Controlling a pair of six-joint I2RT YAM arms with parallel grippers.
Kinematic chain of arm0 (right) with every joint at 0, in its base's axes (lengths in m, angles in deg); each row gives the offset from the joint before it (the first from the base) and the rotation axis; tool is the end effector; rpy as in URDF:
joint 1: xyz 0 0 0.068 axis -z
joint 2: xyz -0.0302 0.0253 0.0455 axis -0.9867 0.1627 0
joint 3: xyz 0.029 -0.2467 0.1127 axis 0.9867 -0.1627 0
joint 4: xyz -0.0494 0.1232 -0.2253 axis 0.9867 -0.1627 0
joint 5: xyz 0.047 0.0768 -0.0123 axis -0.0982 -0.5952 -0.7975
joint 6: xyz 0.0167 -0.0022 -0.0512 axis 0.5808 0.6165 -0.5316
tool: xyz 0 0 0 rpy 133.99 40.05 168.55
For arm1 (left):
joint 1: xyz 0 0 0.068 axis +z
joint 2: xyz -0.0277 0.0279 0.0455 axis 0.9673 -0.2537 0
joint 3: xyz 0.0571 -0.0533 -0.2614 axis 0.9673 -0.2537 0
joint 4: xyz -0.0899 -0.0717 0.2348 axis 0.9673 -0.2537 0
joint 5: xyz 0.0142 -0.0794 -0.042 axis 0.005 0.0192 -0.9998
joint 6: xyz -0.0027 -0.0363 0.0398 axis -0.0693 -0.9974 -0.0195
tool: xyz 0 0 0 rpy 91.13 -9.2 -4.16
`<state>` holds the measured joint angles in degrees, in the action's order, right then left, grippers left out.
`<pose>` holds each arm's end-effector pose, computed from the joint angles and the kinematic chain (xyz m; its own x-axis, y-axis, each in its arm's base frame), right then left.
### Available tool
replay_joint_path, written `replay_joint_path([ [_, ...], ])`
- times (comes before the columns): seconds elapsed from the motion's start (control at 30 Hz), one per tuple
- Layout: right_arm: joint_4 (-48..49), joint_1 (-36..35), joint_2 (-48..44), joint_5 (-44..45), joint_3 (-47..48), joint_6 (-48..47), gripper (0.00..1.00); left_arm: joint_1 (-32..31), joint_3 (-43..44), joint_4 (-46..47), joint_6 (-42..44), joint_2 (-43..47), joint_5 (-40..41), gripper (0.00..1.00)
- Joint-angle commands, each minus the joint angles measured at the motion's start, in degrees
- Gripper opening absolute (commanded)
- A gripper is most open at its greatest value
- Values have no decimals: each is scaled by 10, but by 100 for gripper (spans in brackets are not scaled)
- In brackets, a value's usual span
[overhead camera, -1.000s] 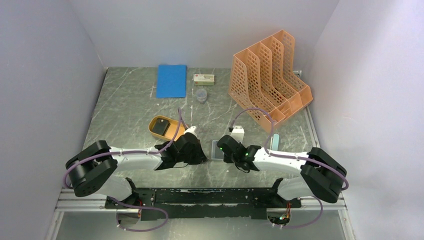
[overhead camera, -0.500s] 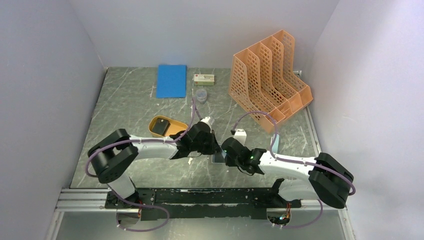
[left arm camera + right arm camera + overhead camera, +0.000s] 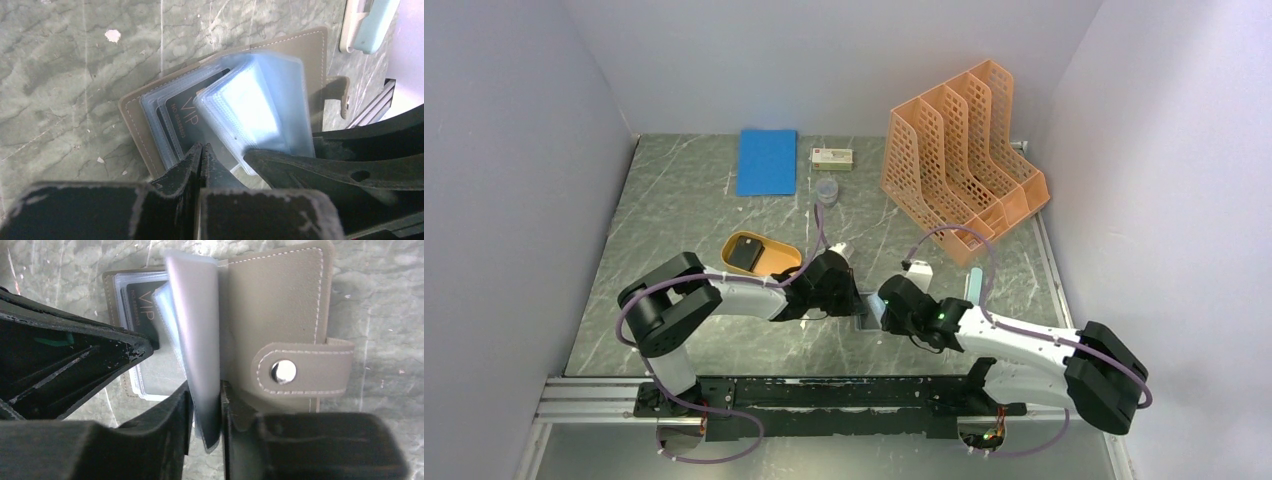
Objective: Put the credit cards into the card holder
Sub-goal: Open the card holder at the center of the board.
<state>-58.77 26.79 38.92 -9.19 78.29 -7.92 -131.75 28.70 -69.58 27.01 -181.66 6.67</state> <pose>0.1245 0.1508 0.1593 -0.8209 0.1448 -0.5525 -0.0123 0.9626 0.2705 0.1834 -0.2811 0.1341 -0.9110 -0.0864 -0.4032 0.2101 0.7440 -0.6342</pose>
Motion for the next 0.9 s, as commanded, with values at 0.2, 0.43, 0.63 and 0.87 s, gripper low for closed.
replay_joint_path([
  [0.2, -29, 67, -76, -22, -18, 21, 53, 1, -38, -70, 15, -41, 39, 5],
  [0.43, -1, 77, -88, -57, -11, -38, 69, 0, -51, -56, 15, -42, 29, 5],
  [0.63, -12, 77, -96, -62, -1, -45, 71, 0, -44, -20, 26, -22, 1, 5],
  [0.87, -43, 77, -108, -40, -6, -28, 64, 1, -15, -17, 36, -6, -13, 5],
])
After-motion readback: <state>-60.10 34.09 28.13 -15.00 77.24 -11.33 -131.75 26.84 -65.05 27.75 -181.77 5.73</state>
